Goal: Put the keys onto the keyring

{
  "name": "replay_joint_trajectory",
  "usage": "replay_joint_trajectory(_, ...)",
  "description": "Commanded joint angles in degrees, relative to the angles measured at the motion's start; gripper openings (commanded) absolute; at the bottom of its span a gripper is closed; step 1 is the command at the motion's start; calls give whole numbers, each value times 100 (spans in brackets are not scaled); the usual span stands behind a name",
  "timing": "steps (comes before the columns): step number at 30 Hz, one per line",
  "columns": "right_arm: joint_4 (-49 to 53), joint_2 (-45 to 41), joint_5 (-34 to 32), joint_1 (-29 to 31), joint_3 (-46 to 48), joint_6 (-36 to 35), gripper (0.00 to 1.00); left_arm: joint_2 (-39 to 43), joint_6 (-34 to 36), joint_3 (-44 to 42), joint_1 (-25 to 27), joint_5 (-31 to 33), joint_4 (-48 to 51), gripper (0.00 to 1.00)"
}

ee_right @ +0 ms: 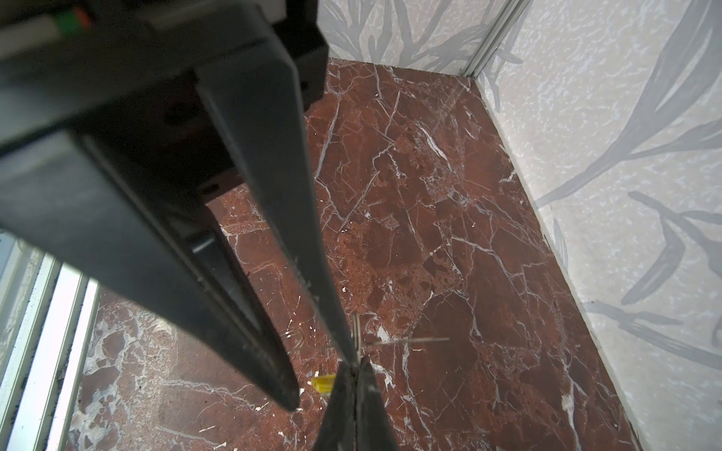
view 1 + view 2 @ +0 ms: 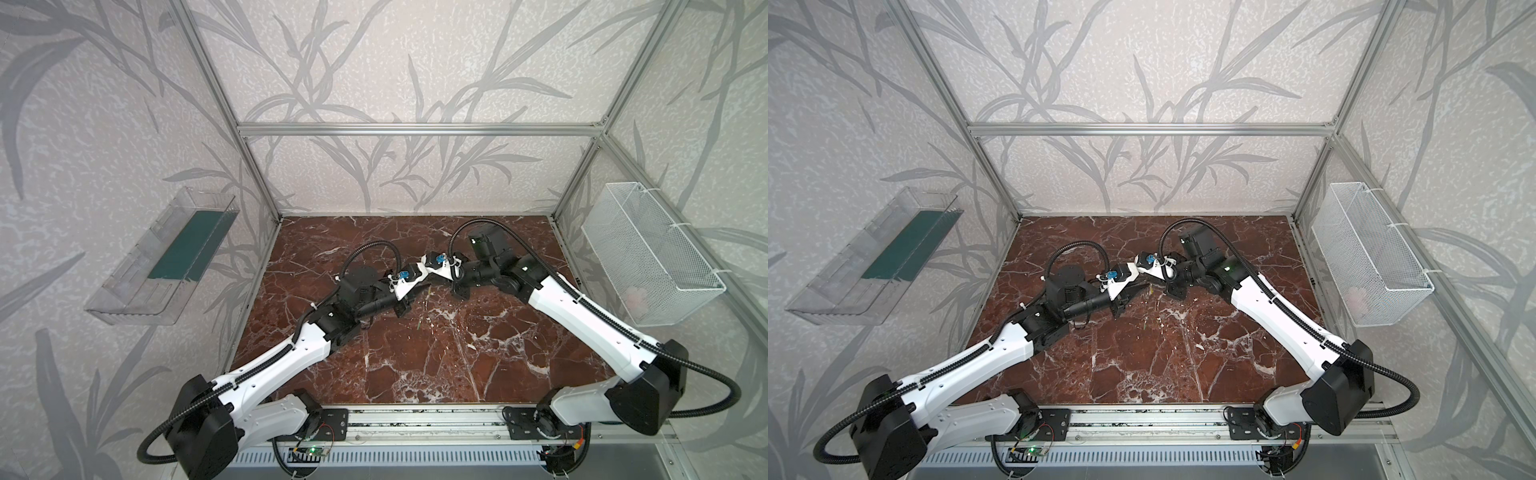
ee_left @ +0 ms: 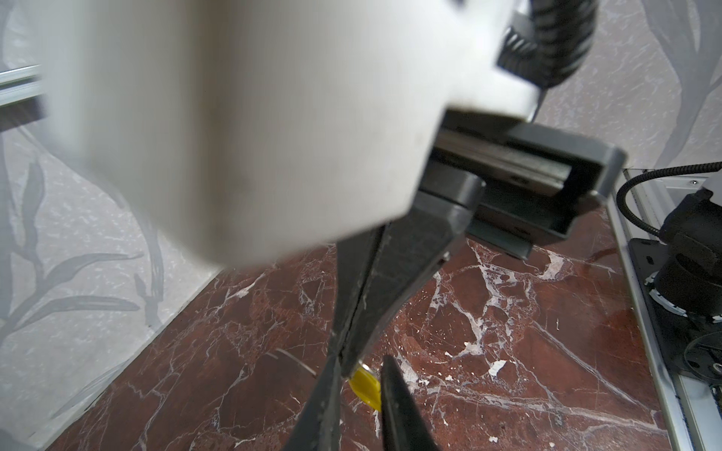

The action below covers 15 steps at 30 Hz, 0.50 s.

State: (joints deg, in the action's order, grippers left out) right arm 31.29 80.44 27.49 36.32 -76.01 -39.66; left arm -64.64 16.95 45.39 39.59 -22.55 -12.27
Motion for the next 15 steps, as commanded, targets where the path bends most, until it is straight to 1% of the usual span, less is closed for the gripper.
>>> replay_joint_trajectory(1, -2, -222, 290, 35, -3, -60, 0, 161, 150, -28, -22, 383, -208, 22)
replay_joint_trajectory(8, -17, -260, 318, 36, 16, -59, 0, 269, 230, -68, -22, 493, -126, 22)
replay_joint_trajectory(12, -65, -309, 413, 34, 42, -59, 0, 198, 314, 77, -21, 311, 219, 22)
replay_joint_trajectory(15, -61, -328, 467, 34, 42, -56, 0, 163, 343, 120, -17, 144, 286, 22)
